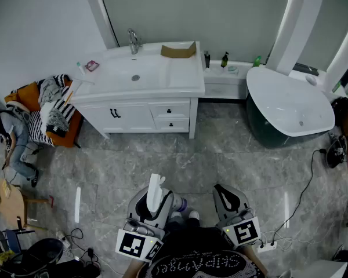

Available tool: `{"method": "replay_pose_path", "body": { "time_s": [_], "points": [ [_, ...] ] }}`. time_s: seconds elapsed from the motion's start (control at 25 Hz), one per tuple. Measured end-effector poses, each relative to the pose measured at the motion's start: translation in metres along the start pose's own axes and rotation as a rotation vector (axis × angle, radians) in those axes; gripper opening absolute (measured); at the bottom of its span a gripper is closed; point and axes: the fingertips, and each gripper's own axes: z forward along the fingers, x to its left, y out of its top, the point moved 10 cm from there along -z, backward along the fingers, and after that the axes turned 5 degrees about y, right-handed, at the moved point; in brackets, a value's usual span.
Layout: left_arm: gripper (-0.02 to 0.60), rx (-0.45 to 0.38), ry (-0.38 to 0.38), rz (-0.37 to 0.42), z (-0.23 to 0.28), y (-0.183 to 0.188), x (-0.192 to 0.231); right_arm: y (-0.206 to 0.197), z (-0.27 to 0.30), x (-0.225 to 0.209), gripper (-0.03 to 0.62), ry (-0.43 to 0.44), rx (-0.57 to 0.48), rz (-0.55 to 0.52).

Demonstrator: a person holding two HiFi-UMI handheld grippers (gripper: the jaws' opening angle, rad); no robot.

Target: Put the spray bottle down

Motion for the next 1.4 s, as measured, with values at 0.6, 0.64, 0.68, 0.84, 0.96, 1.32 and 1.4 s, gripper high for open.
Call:
{"method": "replay_pose_path", "body": {
  "time_s": [0.6, 0.64, 0.68, 0.84, 0.96, 1.32, 1.4],
  "points": [
    [0.178, -0.037, -0.006, -0.012, 0.003, 0.001, -0.014, -0.004, -0.012, -0.008, 0.026, 0.010, -0.017, 0.019],
    [0.178, -0.036, -0.005, -0.014, 0.003, 0.000, -0.015, -0.005, -0.013, -0.009, 0.026, 0.020, -0.023, 0.026],
    [0.178, -0.034, -0.007, -0.017, 0.003, -0.001, -0.015, -0.007, -0.013, -0.009, 0.028, 0.030, -0.027, 0.031],
    [0.178, -0.024, -0.024, -0.026, 0.007, -0.003, -0.014, -0.011, -0.010, -0.010, 0.028, 0.043, -0.012, 0.039],
    [0.178, -0.022, -0.035, -0.044, 0.011, -0.005, -0.008, -0.015, -0.002, -0.008, 0.028, 0.034, -0.003, 0.061],
    [0.178, -0.031, -0.089, -0.006, 0.048, 0.017, 0.048, -0.006, 0.049, -0.013, 0.028, -0.027, 0.009, 0.111],
    [0.178, -0.031, -0.101, 0.012, 0.059, 0.027, 0.062, -0.002, 0.062, -0.014, 0.028, -0.050, 0.008, 0.123]
  ]
}}
